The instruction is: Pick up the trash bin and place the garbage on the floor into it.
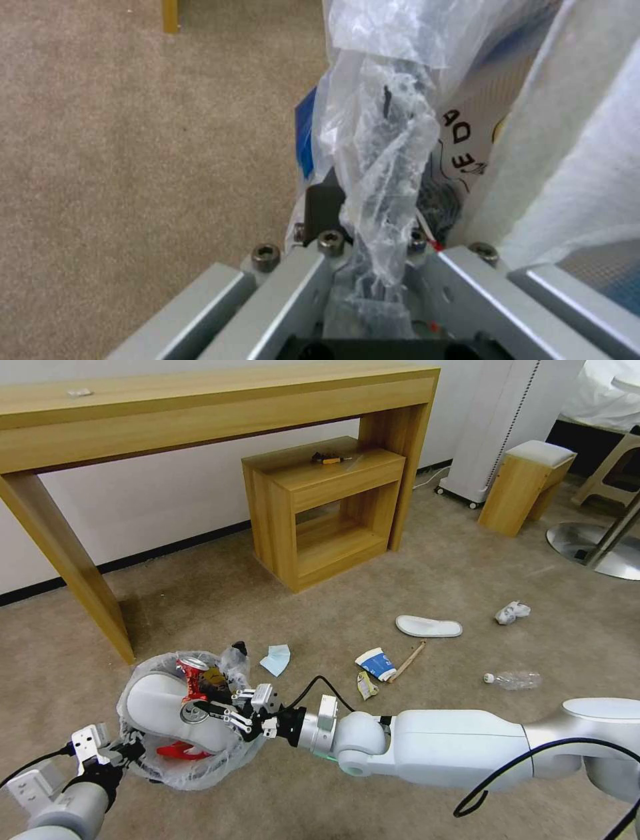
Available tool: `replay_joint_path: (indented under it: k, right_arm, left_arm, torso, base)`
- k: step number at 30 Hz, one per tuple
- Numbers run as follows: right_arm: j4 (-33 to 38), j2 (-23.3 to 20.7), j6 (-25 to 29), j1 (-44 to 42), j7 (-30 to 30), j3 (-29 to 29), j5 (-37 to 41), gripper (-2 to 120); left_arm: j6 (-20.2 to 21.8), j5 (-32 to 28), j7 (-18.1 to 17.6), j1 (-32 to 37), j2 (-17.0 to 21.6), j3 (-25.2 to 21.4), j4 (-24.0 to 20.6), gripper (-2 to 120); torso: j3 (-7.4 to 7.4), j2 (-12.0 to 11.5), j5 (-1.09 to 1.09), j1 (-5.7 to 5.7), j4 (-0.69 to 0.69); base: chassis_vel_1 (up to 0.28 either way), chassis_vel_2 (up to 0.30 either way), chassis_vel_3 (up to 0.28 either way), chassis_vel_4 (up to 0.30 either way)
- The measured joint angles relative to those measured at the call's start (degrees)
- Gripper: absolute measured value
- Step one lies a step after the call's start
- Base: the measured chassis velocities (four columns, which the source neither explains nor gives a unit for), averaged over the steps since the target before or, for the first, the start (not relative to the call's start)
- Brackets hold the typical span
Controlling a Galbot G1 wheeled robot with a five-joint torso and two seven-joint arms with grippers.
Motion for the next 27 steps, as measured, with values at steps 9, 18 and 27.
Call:
replay_joint_path:
  k: [9,18,27]
  right_arm:
    - [0.05,-0.64,-0.06,-0.37,-0.16,0.74,-0.27,63]
    - [0.85,-1.77,-0.11,-1.37,-0.27,2.01,-0.53,96]
    - [2.33,-1.39,-0.93,-2.87,2.28,7.58,0.47,100]
  left_arm:
    - [0.02,-0.16,0.00,-0.08,-0.08,-0.13,0.37,0]
    - [-0.11,-0.17,0.04,-0.97,0.05,-0.16,2.45,0]
    - [-0.30,-0.27,0.12,-1.48,-0.02,-0.41,3.84,0]
  torso:
    - [0.00,0.00,0.00,0.00,0.00]
    - [0.00,0.00,0.00,0.00,0.00]
    - [0.00,0.00,0.00,0.00,0.00]
  base:
    - [0.000,0.000,0.000,0.000]
    - [0.000,0.000,0.000,0.000]
    - [0.000,0.000,0.000,0.000]
